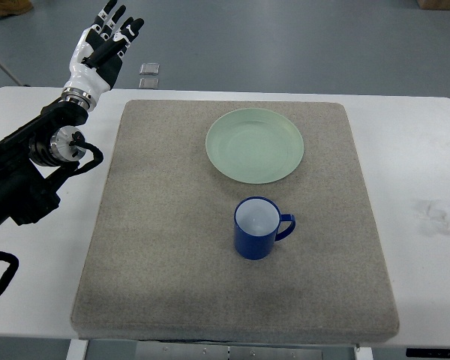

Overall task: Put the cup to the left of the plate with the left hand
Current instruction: 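Raise the left hand and begin swinging it toward the board, then reach the left hand across the board toward the blue mug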

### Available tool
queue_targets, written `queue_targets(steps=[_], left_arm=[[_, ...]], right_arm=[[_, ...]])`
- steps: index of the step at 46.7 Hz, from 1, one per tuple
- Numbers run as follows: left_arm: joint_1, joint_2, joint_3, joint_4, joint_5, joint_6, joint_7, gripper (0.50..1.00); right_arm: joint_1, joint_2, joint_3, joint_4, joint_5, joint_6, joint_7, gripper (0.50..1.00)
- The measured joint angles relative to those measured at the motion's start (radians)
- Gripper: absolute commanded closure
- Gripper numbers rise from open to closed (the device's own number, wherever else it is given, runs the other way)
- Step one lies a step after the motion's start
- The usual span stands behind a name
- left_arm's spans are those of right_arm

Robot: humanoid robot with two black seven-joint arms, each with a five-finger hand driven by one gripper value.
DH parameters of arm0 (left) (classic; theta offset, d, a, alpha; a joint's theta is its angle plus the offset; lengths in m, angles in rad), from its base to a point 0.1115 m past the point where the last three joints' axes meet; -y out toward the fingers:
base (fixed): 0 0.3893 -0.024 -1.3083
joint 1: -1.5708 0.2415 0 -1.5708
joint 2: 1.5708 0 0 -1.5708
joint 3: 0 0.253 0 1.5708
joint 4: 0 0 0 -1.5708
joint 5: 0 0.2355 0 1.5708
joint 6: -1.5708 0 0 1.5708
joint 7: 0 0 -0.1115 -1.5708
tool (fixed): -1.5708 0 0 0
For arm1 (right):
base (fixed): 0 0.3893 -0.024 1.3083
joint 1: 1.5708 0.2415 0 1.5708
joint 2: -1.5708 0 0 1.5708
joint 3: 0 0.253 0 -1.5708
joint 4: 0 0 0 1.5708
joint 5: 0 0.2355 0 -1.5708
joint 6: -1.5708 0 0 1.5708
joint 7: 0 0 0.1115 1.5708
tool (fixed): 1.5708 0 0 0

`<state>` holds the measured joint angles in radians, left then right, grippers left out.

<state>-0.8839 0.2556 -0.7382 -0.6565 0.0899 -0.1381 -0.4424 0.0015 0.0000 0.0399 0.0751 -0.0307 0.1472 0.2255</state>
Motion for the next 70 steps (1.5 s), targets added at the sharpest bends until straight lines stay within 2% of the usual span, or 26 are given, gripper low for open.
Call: queue_targets(steps=[20, 30, 44, 56, 63, 70], left_arm=[[0.006, 0.000, 0.000, 0.000, -0.005, -0.009, -0.004, 0.504], [0.014, 0.006, 0.032, -0.044, 0.008, -0.106, 0.002, 0.506], [0.012, 0.081, 0.269, -0.201, 0.091, -0.146, 0.002, 0.506], [0.015, 0.182, 0.331, -0.336, 0.207, -0.202, 0.002, 0.506], [0.042, 0.249, 0.345, -0.399, 0.283, -0.277, 0.002, 0.506], [0.070, 0.301, 0.350, -0.411, 0.344, -0.372, 0.002, 0.506]], right_arm=[[0.000, 0.000, 0.000, 0.000, 0.000, 0.000, 0.000, 0.568], [0.000, 0.000, 0.000, 0.000, 0.000, 0.000, 0.000, 0.568], [0.000, 0.000, 0.000, 0.000, 0.000, 0.000, 0.000, 0.568], [0.000, 0.000, 0.000, 0.000, 0.000, 0.000, 0.000, 0.568], [0.000, 0.000, 0.000, 0.000, 0.000, 0.000, 0.000, 0.568], [0.000, 0.000, 0.000, 0.000, 0.000, 0.000, 0.000, 0.568]])
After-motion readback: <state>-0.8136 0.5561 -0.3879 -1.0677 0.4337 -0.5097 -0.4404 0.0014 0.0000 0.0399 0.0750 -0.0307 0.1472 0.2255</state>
